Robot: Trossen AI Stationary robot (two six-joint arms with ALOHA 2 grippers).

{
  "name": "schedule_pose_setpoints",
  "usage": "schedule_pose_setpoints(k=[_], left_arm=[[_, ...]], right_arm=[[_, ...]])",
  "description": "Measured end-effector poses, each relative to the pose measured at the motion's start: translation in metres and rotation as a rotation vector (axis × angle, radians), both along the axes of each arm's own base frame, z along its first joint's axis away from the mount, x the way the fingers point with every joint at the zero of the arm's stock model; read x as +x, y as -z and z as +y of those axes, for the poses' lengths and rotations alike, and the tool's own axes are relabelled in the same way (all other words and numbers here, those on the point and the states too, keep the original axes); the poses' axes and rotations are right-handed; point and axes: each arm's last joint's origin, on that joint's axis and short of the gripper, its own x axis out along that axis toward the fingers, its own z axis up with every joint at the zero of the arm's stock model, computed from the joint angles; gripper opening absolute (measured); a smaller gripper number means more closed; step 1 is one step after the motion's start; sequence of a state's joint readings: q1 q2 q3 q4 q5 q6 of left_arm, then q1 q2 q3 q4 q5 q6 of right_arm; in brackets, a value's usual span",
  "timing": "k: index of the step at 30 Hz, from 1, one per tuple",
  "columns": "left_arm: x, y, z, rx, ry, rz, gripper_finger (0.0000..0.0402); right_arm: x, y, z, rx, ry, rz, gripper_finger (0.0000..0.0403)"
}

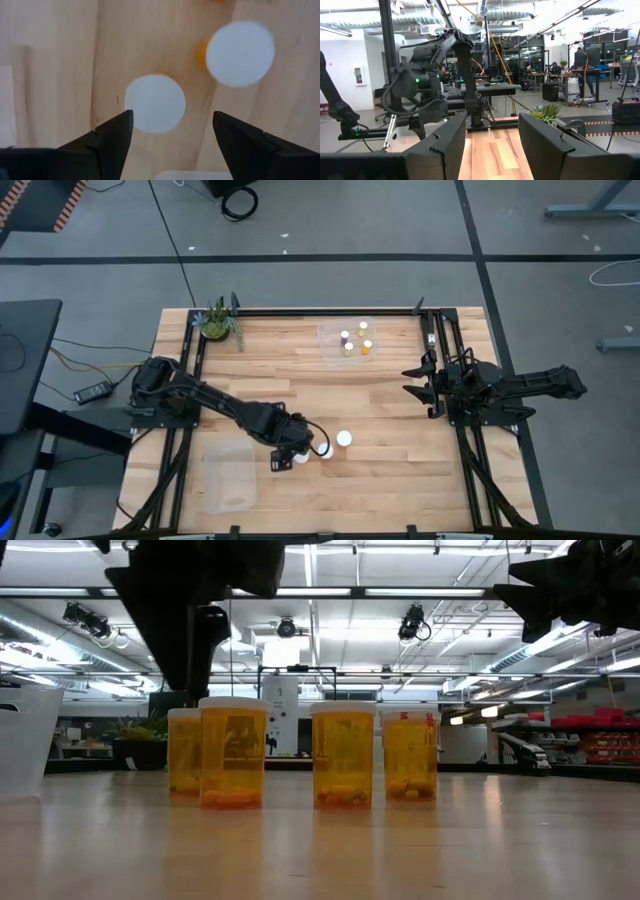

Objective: Pick and place medicine bottles into bin by pill shape (circle, oval)
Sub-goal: Put the big orange pill bottle into the bottom transparent bin

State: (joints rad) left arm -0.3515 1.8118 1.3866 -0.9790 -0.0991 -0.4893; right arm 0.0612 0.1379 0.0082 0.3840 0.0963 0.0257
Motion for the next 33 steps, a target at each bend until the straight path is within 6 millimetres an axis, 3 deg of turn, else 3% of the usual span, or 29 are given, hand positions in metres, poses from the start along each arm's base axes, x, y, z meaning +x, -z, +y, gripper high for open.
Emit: schedule_pose_setpoints(k=[11, 19, 33], left_arm=[[-0.013, 0.003, 0.001, -0.021, -0.118, 0.161, 0.0284], [-0.01, 0.033, -0.001, -0.06, -0.142, 0.195, 0.0284], [0.006, 0.036, 0.016, -0.051, -0.151, 0.076, 0.0282]], right_arm=[[0.0, 0.0, 0.0, 0.0, 0.0, 0.0, 0.0188], [0.0, 0.0, 0.0, 0.0, 0.0, 0.005, 0.0188], [0.002, 0.003, 0.0, -0.002, 0.0, 0.038, 0.0188]])
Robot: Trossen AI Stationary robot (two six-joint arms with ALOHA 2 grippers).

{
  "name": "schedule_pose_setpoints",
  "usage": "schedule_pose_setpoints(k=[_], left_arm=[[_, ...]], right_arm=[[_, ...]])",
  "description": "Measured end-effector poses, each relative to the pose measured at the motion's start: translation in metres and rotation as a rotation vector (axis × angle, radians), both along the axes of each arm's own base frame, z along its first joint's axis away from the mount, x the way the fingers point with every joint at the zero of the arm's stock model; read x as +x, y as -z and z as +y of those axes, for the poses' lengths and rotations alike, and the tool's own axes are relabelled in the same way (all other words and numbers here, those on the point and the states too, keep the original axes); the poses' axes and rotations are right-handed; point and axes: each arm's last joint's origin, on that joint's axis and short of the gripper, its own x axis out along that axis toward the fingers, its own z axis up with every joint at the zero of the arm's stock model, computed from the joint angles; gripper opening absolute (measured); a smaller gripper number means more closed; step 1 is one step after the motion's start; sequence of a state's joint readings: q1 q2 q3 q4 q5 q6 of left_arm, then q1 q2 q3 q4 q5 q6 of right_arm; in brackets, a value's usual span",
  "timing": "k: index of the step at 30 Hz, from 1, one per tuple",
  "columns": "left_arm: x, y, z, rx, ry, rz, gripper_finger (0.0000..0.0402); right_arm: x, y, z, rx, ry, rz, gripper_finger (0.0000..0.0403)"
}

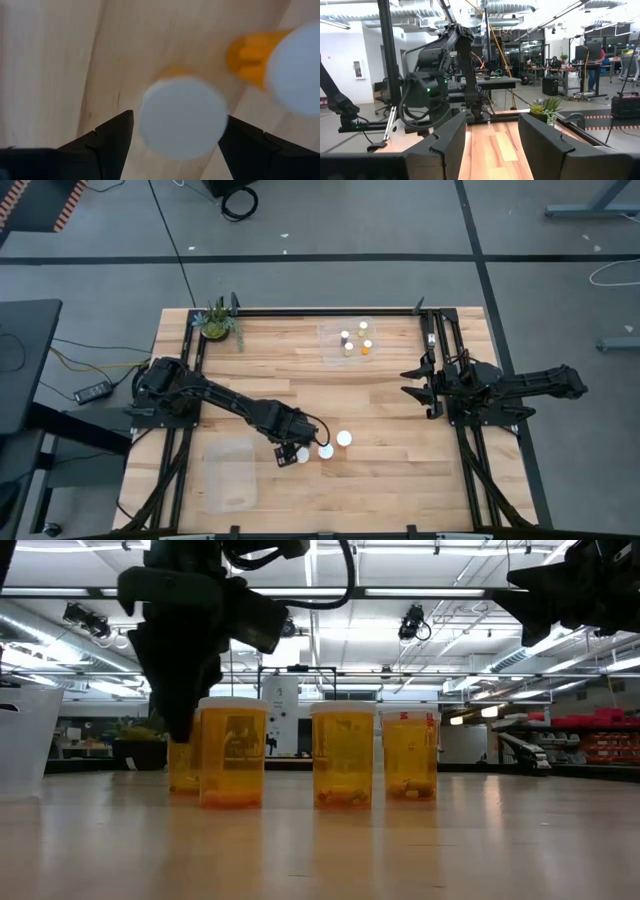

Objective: Pick and place medicine bottles into bin by pill shape (circle, oval)
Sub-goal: Put the big orange pill bottle into the bottom transparent bin

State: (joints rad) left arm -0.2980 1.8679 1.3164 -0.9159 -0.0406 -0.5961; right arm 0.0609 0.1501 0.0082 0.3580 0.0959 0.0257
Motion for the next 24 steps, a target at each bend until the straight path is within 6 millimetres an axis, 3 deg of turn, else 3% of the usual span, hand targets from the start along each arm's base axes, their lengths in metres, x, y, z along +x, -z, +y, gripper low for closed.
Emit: schedule_pose_setpoints(k=[7, 17, 24], left_arm=[[0.0028, -0.0004, 0.0006, -0.001, 0.009, -0.026, 0.0268], [0.0074, -0.0011, -0.0005, -0.017, -0.001, -0.073, 0.0214], [0.0067, -0.0048, -0.0012, -0.046, -0.021, -0.046, 0.0231]], right_arm=[[0.0002, 0.0009, 0.0, -0.001, 0.0, 0.01, 0.0188], [0.0002, 0.0012, 0.0, -0.001, 0.0, 0.012, 0.0188], [0.0002, 0.0012, 0.0, -0.001, 0.0, 0.012, 0.0188]])
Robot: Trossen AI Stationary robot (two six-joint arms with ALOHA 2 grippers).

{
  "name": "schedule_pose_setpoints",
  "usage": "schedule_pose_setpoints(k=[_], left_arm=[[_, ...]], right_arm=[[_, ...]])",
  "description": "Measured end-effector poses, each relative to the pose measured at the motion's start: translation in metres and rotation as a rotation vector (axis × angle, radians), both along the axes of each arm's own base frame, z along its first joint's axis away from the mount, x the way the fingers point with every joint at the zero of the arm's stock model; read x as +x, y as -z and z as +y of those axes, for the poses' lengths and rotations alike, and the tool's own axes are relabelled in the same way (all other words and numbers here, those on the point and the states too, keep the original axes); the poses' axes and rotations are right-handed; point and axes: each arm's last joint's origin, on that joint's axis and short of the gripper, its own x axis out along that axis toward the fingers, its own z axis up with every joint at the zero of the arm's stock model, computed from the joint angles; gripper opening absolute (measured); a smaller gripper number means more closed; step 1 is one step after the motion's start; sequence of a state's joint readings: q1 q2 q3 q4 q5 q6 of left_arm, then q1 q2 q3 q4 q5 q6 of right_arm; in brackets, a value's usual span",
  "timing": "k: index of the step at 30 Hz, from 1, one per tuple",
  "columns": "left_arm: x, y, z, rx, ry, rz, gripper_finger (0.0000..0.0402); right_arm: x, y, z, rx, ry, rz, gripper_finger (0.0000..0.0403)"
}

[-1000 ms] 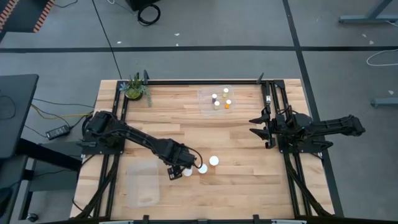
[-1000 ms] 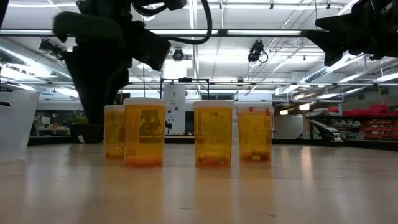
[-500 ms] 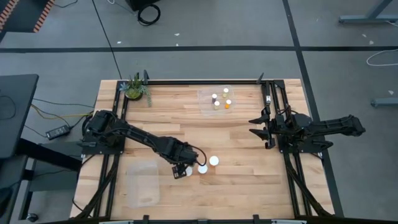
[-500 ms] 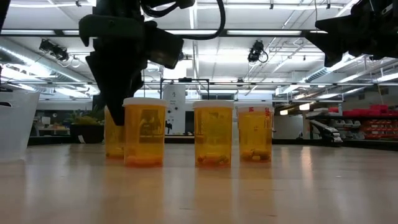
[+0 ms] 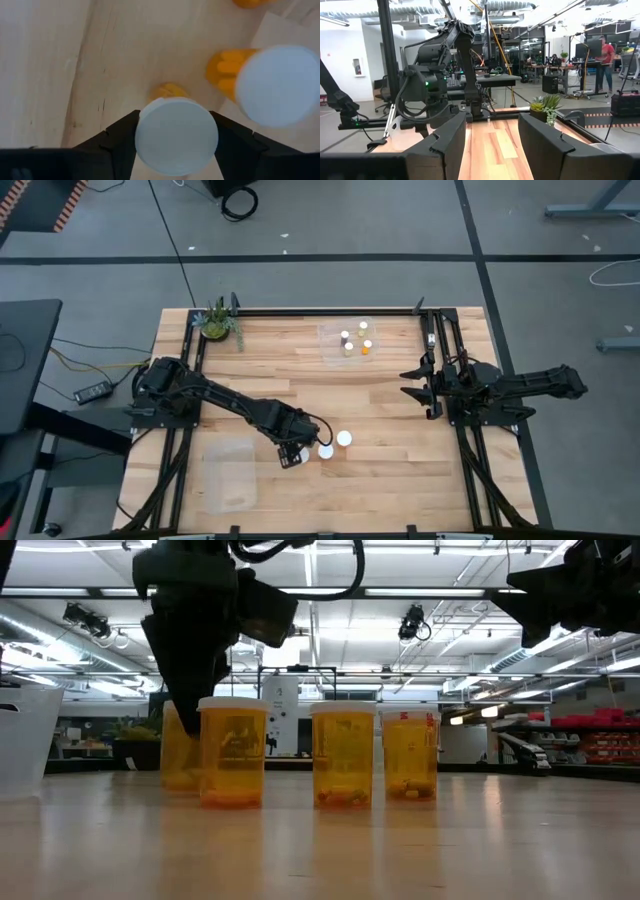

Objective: Pick and place medicine bottles into bin by pill shape (circle, oval)
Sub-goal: Put the big orange pill bottle into the bottom transparent bin

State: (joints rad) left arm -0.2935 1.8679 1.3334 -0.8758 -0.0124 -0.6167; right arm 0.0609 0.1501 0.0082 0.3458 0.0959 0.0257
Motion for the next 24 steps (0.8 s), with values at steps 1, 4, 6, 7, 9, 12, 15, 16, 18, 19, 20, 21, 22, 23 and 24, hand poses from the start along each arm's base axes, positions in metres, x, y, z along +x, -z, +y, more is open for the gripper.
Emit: schedule_pose_setpoints(k=[1, 4, 6, 7, 9, 12, 15, 16, 18, 19, 20, 21, 22, 23, 24], left_arm=[[0.0, -0.003, 0.0, -0.006, 0.001, 0.01, 0.0234], [-0.001, -0.012, 0.0, -0.004, 0.002, 0.048, 0.0229], [0.0, -0.023, -0.001, -0.002, 0.0, 0.055, 0.0218], [0.002, -0.028, -0.001, -0.004, -0.004, 0.049, 0.0214], [0.003, -0.039, -0.002, -0.008, -0.028, 0.052, 0.0213], [0.005, -0.054, -0.004, -0.02, -0.078, 0.045, 0.0216], [0.003, -0.067, -0.009, -0.022, -0.112, 0.057, 0.0233], [0.002, -0.071, -0.012, -0.022, -0.123, 0.063, 0.0236], [-0.003, -0.075, -0.017, -0.014, -0.139, 0.091, 0.0234], [-0.007, -0.076, -0.02, -0.007, -0.144, 0.109, 0.023], [-0.011, -0.077, -0.023, 0.004, -0.145, 0.126, 0.0224], [-0.015, -0.077, -0.026, 0.016, -0.15, 0.139, 0.0218], [-0.018, -0.076, -0.03, 0.035, -0.148, 0.153, 0.0213], [-0.023, -0.076, -0.034, 0.057, -0.149, 0.171, 0.0213], [-0.027, -0.076, -0.038, 0.073, -0.143, 0.189, 0.0213]], right_arm=[[0.0, 0.0, 0.0, 0.0, 0.0, 0.0, 0.0188], [0.0, 0.0, 0.0, 0.0, 0.0, 0.0, 0.0188], [0.0, 0.0, 0.0, 0.0, 0.0, 0.0, 0.0188], [0.0, 0.0, 0.0, 0.0, 0.0, 0.0, 0.0188], [0.0, 0.0, 0.0, 0.0, 0.0, 0.0, 0.0188], [0.0, 0.0, 0.0, 0.0, 0.0, 0.0, 0.0188], [0.0, 0.0, 0.0, 0.0, 0.0, 0.0, 0.0188], [0.0, 0.0, 0.0, 0.0, 0.0, 0.0, 0.0188], [0.0, 0.0, 0.0, 0.0, 0.0, 0.0, 0.0188], [0.0, 0.0, 0.0, 0.0, 0.0, 0.0, 0.0188], [0.0, 0.0, 0.0, 0.0, 0.0, -0.001, 0.0188], [0.0, 0.0, 0.0, 0.0, 0.0, -0.001, 0.0188], [0.0, 0.0, 0.0, 0.0, 0.0, -0.001, 0.0188], [0.0, 0.0, 0.0, 0.0, 0.0, -0.001, 0.0188], [0.0, 0.0, 0.0, 0.0, 0.0, -0.001, 0.0188]])
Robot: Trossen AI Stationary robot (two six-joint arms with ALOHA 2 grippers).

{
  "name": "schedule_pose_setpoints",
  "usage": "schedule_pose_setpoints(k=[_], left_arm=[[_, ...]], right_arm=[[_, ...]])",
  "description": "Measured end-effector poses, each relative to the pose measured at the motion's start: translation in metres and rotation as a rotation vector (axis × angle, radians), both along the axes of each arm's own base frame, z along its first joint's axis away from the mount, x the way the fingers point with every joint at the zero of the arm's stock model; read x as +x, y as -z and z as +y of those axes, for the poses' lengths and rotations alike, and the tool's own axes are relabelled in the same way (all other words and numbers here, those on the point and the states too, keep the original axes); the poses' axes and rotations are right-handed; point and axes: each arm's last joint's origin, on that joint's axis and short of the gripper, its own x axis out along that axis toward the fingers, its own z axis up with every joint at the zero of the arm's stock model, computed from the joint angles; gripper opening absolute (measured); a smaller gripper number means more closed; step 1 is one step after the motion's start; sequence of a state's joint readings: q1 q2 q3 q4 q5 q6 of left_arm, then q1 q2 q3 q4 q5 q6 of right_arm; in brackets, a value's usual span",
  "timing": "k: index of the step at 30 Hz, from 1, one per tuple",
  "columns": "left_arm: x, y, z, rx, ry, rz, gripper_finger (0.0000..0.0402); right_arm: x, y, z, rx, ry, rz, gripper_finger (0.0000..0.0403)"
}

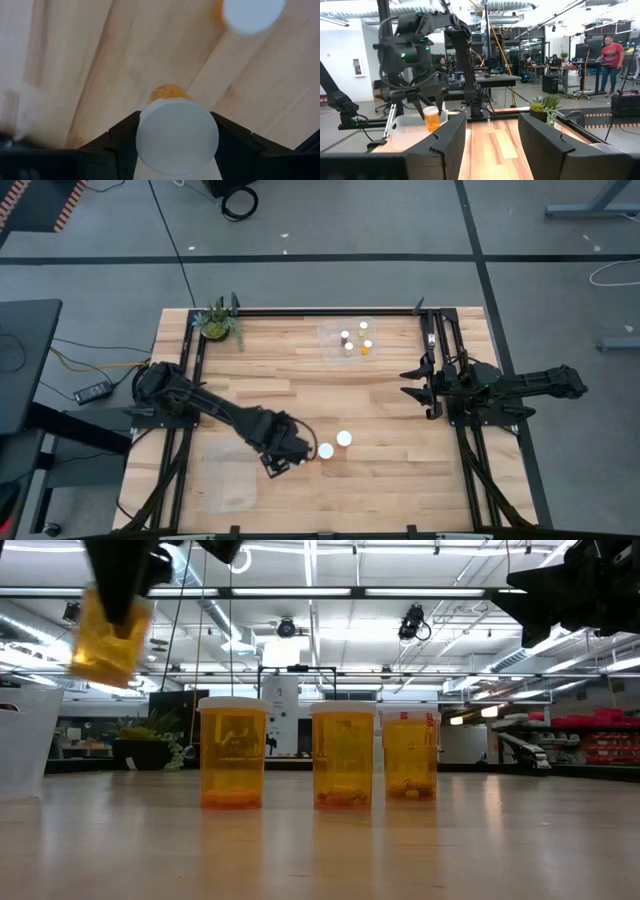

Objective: Pick and place medicine bottles into bin by pill shape (circle, oval)
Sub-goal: Put the big orange pill bottle into the bottom transparent bin

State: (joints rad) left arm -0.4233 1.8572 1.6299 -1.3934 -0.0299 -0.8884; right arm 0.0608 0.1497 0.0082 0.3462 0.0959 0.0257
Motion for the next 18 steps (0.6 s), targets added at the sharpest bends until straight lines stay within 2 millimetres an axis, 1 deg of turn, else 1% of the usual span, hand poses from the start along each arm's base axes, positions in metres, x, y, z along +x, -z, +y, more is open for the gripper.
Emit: schedule_pose_setpoints(k=[3, 8, 13, 18], left_arm=[[-0.008, 0.0, -0.01, 0.016, -0.019, 0.022, 0.0213], [-0.019, -0.007, -0.024, 0.011, -0.105, -0.007, 0.0232], [-0.033, -0.011, -0.04, 0.029, -0.176, -0.012, 0.0214], [-0.049, -0.011, -0.052, 0.104, -0.198, 0.007, 0.0217]], right_arm=[[0.0, 0.0, 0.0, 0.0, 0.0, 0.0, 0.0188], [0.0, 0.0, 0.0, 0.0, 0.0, 0.0, 0.0188], [0.0, 0.0, 0.0, 0.0, 0.0, 0.0, 0.0188], [0.0, 0.0, 0.0, 0.0, 0.0, 0.0, 0.0188]])
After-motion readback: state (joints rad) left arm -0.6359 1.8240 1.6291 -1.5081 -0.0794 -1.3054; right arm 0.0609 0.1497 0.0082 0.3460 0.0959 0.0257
